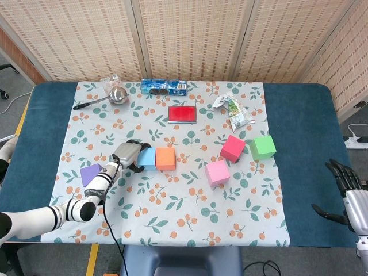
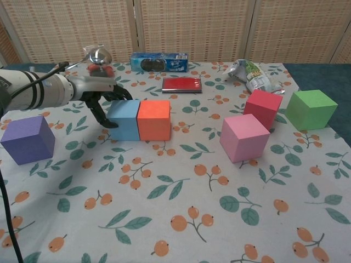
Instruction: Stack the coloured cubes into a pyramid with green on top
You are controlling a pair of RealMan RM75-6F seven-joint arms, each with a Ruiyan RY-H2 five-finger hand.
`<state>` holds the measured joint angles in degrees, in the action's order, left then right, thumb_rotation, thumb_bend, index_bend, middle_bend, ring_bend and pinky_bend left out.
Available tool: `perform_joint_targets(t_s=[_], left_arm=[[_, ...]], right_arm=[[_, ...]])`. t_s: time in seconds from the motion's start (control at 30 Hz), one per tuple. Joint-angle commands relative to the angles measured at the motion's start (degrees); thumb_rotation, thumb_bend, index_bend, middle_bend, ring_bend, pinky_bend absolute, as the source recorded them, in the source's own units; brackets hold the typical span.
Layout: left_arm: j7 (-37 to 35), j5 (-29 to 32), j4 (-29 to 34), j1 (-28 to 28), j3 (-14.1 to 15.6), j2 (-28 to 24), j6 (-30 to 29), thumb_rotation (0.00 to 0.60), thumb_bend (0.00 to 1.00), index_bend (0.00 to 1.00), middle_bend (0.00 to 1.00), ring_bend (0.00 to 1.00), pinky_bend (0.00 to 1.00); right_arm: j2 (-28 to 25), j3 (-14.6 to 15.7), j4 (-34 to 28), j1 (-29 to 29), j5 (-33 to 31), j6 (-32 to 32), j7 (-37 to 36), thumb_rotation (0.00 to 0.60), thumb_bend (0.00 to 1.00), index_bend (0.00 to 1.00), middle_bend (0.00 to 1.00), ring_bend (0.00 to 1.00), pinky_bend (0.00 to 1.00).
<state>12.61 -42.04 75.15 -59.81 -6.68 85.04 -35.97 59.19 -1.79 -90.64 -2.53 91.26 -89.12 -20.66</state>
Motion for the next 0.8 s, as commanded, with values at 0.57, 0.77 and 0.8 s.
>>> perform_joint_targets(t_s=[0.57,0.77,0.8], left_arm=[[1.37,-0.13,1.92,-0.13,0.36,-0.71,-0.80,0.600,0.31,0.09,0.09,0.00,0.09],[1.74,-0.63,4.36,0.26,0.41,-2.29,-1.96,0.600,0.31,0.08,0.04,0.00,0.08],[1.83,-1.01,5.22,0.40,0.39,-2.87,-2.37,0.600,0.32,0.08,0.04,0.00,0.08]], right_arm=[[-0.08,-0.08,0.10,0.10,0.08,-0.20,-0.20,0.600,0.00,0.00,0.00,0.00,0.00],[-0.11,-0.07,0.15,0.27,0.08,-0.42,-0.40,0.600,0.00,0.00,0.00,0.00,0.00],[-0.12,-0.07,0.15,0.29,0.10,-0.47,-0.41,0.600,0.00,0.00,0.00,0.00,0.00]])
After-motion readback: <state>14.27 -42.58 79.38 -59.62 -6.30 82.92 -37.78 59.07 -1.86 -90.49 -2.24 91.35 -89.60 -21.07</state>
